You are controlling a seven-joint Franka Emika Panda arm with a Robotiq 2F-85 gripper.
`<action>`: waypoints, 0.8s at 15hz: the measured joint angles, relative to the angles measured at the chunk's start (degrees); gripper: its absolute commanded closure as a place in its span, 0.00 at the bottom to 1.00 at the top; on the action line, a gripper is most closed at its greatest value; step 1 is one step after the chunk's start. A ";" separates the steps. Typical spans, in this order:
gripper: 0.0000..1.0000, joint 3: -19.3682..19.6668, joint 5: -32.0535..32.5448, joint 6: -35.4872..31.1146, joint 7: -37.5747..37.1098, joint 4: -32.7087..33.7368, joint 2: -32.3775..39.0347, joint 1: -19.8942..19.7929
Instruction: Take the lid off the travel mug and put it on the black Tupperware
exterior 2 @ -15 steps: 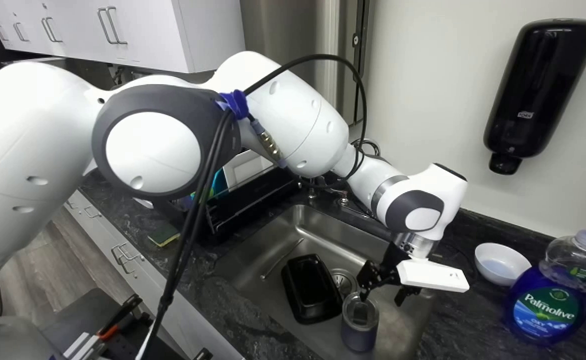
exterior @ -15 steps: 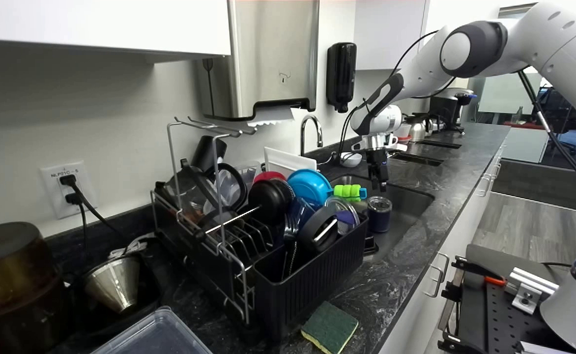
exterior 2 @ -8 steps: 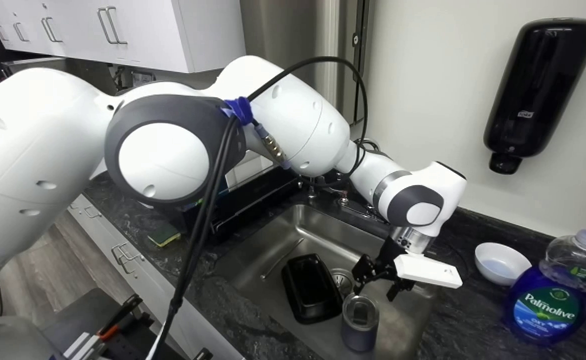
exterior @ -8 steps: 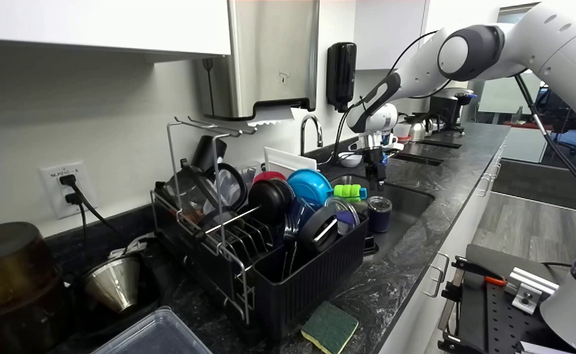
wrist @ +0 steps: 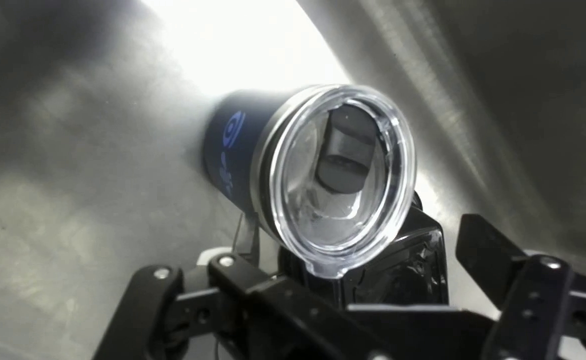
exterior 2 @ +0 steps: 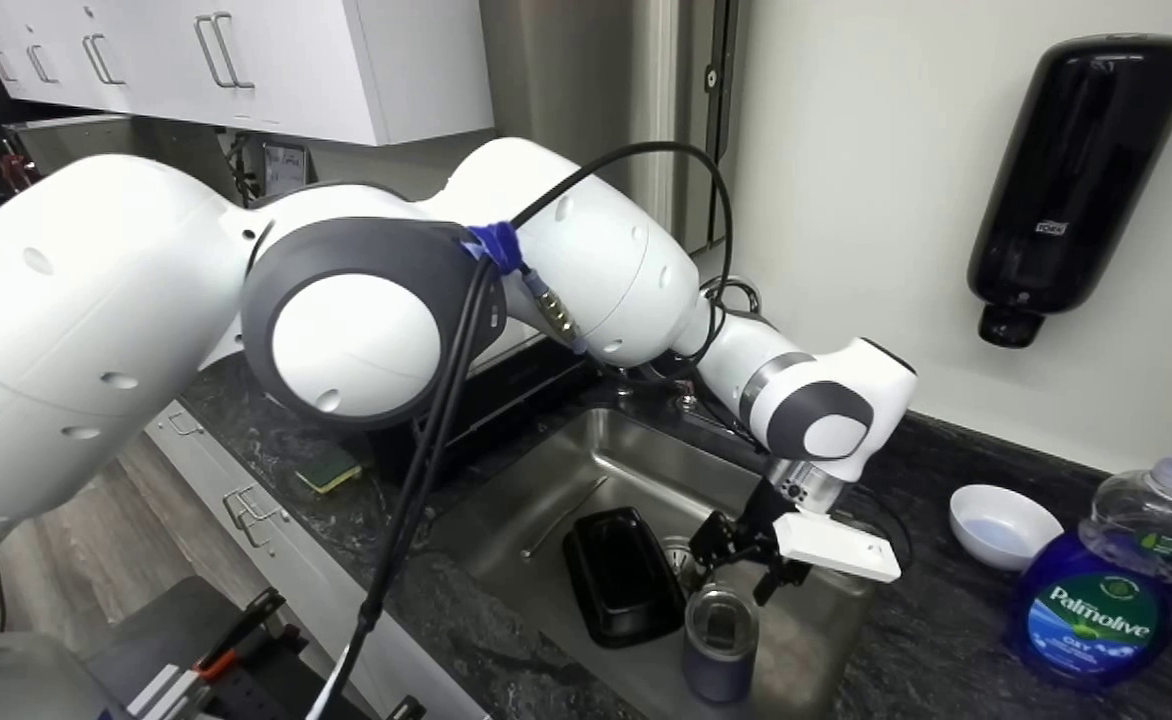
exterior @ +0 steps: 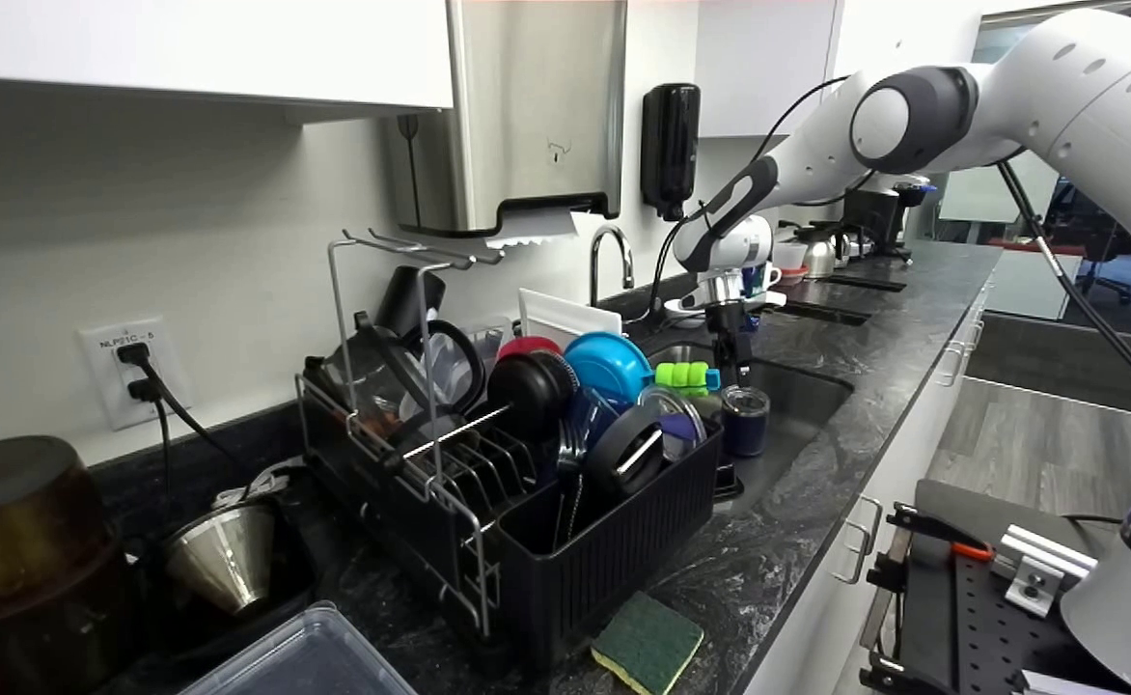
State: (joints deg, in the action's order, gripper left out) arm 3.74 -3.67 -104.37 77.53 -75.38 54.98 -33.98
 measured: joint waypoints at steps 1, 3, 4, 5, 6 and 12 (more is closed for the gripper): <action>0.00 0.18 0.38 0.90 -0.40 0.32 -0.02 0.35; 0.00 0.66 1.43 3.06 -1.52 0.90 -0.20 1.21; 0.00 0.95 2.02 4.19 -2.07 1.18 -0.36 1.64; 0.00 1.27 2.45 5.22 -2.43 1.40 -0.52 2.04; 0.00 1.54 2.80 6.04 -2.64 1.65 -0.59 2.34; 0.00 2.01 2.86 4.24 -3.21 1.87 -0.48 2.52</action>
State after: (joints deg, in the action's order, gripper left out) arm 5.76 -0.81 -100.13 74.33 -73.51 54.50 -31.47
